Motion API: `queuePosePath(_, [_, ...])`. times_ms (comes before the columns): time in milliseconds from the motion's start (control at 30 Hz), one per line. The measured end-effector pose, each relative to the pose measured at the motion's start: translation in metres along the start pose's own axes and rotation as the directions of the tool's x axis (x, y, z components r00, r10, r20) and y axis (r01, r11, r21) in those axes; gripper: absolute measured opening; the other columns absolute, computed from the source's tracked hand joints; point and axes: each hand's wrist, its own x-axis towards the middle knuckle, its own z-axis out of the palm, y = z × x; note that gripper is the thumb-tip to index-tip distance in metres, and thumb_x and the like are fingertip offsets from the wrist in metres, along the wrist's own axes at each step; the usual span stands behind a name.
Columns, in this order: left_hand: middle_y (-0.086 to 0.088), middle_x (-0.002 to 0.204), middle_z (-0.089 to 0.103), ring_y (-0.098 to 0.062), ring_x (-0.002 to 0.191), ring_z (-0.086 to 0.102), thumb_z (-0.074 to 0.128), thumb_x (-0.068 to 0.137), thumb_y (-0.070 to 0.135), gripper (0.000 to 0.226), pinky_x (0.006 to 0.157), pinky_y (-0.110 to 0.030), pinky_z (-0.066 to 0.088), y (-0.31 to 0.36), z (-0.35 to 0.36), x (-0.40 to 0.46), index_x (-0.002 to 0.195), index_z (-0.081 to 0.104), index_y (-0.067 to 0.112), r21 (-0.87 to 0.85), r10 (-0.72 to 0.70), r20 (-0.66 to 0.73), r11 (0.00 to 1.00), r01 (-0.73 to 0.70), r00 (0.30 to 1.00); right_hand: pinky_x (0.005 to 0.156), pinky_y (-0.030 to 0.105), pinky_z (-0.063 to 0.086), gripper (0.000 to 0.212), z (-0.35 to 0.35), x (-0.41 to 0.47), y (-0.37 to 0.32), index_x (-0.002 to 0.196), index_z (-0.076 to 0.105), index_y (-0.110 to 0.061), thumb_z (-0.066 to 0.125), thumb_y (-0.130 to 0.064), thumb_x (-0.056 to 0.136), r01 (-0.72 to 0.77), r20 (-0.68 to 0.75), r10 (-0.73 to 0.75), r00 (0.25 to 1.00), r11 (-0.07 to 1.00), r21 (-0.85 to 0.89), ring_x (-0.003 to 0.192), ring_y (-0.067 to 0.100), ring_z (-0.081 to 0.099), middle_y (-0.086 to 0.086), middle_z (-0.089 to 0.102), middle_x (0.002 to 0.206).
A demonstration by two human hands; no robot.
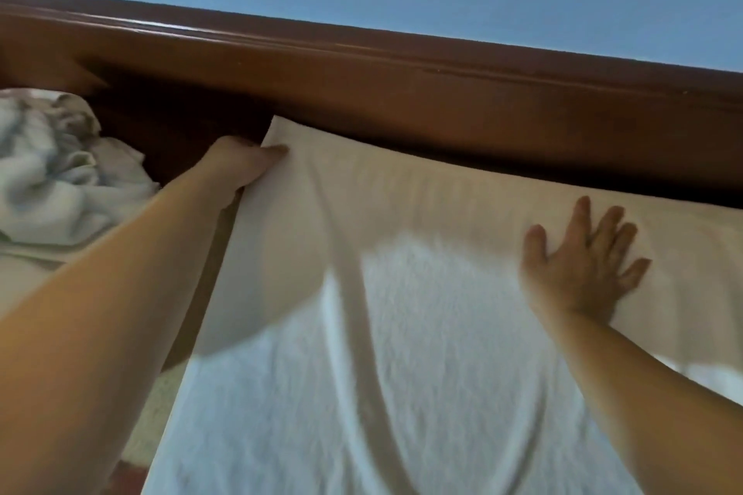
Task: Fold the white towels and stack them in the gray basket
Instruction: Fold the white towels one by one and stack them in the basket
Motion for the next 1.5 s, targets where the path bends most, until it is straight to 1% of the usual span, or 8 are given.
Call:
queuePosePath(100, [-0.013,0.143,0.058,-0.036,0.125,0.058,0.084,0.08,0.058,0.092,0.088,-0.039,0.046,-0.02,-0.01,-0.014,0.149,0.05,0.007,0.149,-0.083,0.056,0.986,0.074,0.995,0.122,0.068,0.005,0.08,0.001,-0.001,0.001,0.164,0.015,-0.027,0.028,-0.067,0.096,-0.01,-0.013,0.01,1.0,1.0,0.008,0.159,0.035,0.004,0.013,0.007,0.173])
queuePosePath(333, [-0.019,0.142,0.048,-0.043,0.13,0.044,0.061,0.098,0.048,0.054,0.105,-0.051,0.042,-0.054,0.022,-0.102,0.14,0.053,0.015,0.43,0.216,-0.291,0.9,-0.074,0.932,0.124,0.063,-0.003,0.082,-0.008,0.002,-0.002,0.165,0.01,-0.03,0.027,-0.068,0.094,-0.036,0.047,0.035,0.998,0.999,0.031,0.16,0.028,-0.005,0.009,-0.002,0.174])
queuePosePath(467, [-0.007,0.162,0.032,-0.035,0.146,0.031,0.054,0.09,0.072,0.076,0.117,-0.054,0.032,-0.048,0.135,-0.241,0.156,0.035,0.037,0.499,0.519,0.065,0.723,-0.478,0.853,0.124,0.058,0.0,0.076,-0.029,0.007,0.003,0.163,0.016,-0.037,0.033,-0.069,0.097,-0.018,0.173,0.006,0.985,0.998,0.066,0.159,0.026,0.0,0.005,0.002,0.174])
queuePosePath(667, [-0.006,0.162,-0.044,-0.042,0.15,-0.037,0.035,0.068,0.102,0.119,0.115,-0.077,-0.006,-0.047,0.256,-0.347,0.156,-0.025,0.05,0.596,0.314,0.408,0.62,-0.511,0.857,0.107,0.053,0.035,0.052,-0.087,0.054,0.101,0.144,0.052,-0.026,0.062,-0.035,0.094,-0.119,-0.143,0.163,0.976,0.954,0.274,0.136,0.035,0.042,0.01,0.049,0.146])
queuePosePath(800, [-0.008,0.162,-0.044,-0.046,0.149,-0.036,0.031,0.061,0.107,0.124,0.113,-0.081,-0.002,-0.049,0.265,-0.341,0.154,-0.029,0.051,0.645,0.294,0.384,0.593,-0.482,0.875,0.105,0.053,0.043,0.055,-0.097,0.112,0.179,0.136,0.053,-0.009,0.063,-0.04,0.092,-0.419,0.084,0.41,0.908,0.883,0.214,0.129,0.045,0.052,0.023,0.057,0.137])
queuePosePath(1000, [-0.006,0.163,-0.043,-0.043,0.151,-0.033,0.032,0.056,0.11,0.127,0.116,-0.079,0.0,-0.043,0.263,-0.344,0.153,-0.028,0.054,0.665,0.285,0.358,0.591,-0.457,0.889,0.079,0.037,0.049,0.022,-0.105,0.141,0.193,0.111,0.066,-0.006,0.064,-0.024,0.099,-0.327,0.316,0.217,0.924,0.875,0.356,0.095,0.036,0.063,0.015,0.065,0.106])
queuePosePath(1367, [-0.004,0.165,-0.039,-0.046,0.153,-0.027,0.042,0.053,0.109,0.131,0.116,-0.081,0.007,-0.029,0.25,-0.345,0.153,-0.025,0.056,0.677,0.228,0.421,0.566,-0.471,0.878,0.1,0.054,0.05,0.061,-0.102,0.103,0.186,0.142,0.043,-0.011,0.069,-0.03,0.09,-0.219,0.183,0.178,0.967,0.945,0.241,0.133,0.04,0.046,0.018,0.043,0.145])
queuePosePath(1500, [0.003,0.173,-0.019,-0.04,0.159,-0.007,0.046,0.079,0.093,0.1,0.117,-0.071,0.023,-0.018,0.226,-0.339,0.158,-0.005,0.058,0.642,0.247,0.493,0.544,-0.54,0.835,0.103,0.056,0.042,0.058,-0.097,0.01,0.16,0.141,0.043,-0.015,0.066,-0.025,0.089,0.065,0.02,-0.069,0.997,0.984,0.167,0.131,0.04,0.039,0.017,0.042,0.14])
